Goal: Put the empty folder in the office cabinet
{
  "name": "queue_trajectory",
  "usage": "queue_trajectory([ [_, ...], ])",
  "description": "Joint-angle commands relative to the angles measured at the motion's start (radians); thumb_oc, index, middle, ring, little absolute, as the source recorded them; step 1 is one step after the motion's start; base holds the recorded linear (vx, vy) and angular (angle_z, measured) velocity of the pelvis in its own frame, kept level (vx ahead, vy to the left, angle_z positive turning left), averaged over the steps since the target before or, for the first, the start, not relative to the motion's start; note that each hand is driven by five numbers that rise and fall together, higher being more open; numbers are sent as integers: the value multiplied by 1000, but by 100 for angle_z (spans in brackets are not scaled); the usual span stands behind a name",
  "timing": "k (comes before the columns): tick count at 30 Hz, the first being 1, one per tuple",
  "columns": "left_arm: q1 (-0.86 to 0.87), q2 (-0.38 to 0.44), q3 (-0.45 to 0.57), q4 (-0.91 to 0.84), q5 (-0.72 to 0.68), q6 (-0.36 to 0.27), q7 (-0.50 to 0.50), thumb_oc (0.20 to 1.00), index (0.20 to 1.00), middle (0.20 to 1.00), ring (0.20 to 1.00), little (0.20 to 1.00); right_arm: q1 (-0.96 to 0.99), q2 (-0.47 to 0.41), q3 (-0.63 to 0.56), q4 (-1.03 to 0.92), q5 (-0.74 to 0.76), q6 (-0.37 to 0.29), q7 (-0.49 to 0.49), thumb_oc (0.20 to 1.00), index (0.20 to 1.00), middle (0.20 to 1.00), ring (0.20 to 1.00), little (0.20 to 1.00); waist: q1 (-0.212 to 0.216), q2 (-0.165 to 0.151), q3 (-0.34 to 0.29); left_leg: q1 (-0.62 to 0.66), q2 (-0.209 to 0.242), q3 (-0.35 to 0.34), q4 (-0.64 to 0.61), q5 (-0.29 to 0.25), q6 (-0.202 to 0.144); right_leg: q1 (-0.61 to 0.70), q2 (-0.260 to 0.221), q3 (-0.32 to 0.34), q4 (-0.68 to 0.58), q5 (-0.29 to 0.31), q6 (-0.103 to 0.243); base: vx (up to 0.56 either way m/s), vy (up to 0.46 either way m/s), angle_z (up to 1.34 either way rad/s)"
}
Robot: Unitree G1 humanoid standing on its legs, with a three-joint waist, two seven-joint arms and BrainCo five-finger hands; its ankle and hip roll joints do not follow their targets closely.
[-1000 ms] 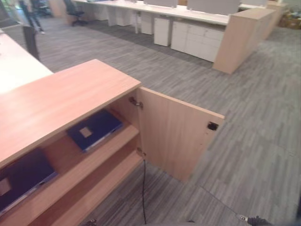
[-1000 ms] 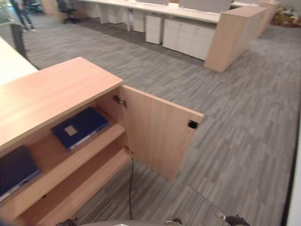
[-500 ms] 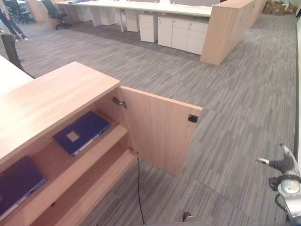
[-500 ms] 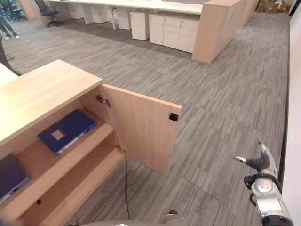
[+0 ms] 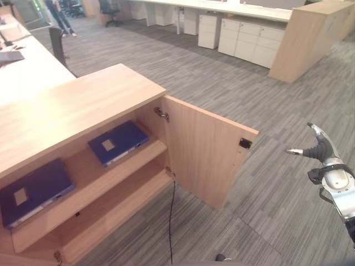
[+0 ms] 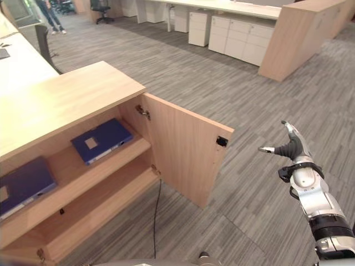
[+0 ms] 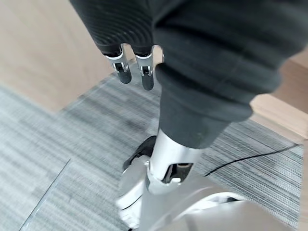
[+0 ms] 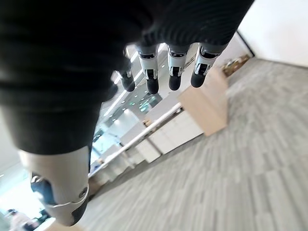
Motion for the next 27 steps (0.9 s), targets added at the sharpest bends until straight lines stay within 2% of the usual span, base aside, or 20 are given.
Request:
queue_trajectory([
  [1, -13, 65, 7, 26, -21, -5, 9, 1000, 1000, 1000, 1000, 1000, -47, 6, 1, 4, 116, -57, 35, 1000, 1000, 1000, 1000, 1000, 9, -80, -8, 6, -3, 7, -37, 84, -192, 132, 81, -42, -146, -145, -31, -14, -21, 21],
  [5, -8, 66, 5, 26, -18, -6, 5, 1000, 1000, 1000, 1000, 1000, -52, 10, 18, 4, 147, -62, 61, 1000, 1000, 1000, 1000, 1000, 14, -76, -7, -2, -3, 5, -44, 101, -197, 137, 83, -52, -150, -148, -34, -10, -13, 13],
  [8, 4, 63, -9, 25, -17, -8, -6, 1000, 1000, 1000, 1000, 1000, -88, 29, 94, 72, 189, -54, 112, 1000, 1000, 1000, 1000, 1000, 33, -69, -6, -9, -5, 3, -57, 123, -203, 151, 87, -77, -159, -152, -39, -12, -19, 17],
  [21, 9, 47, -41, 26, -20, -7, -22, 1000, 1000, 1000, 1000, 1000, -157, 107, 236, 308, 218, -5, 199, 1000, 1000, 1000, 1000, 1000, 52, -58, -5, -16, -13, 11, -55, 125, -202, 167, 84, -109, -163, -162, -44, -13, 3, 18],
  [27, 11, 50, -49, 20, -13, -8, -30, 1000, 1000, 1000, 1000, 1000, -167, 175, 311, 285, 254, 3, 246, 1000, 1000, 1000, 1000, 1000, 60, -53, -7, -15, -13, 9, -63, 131, -204, 169, 87, -108, -164, -164, -46, -5, 3, 1],
])
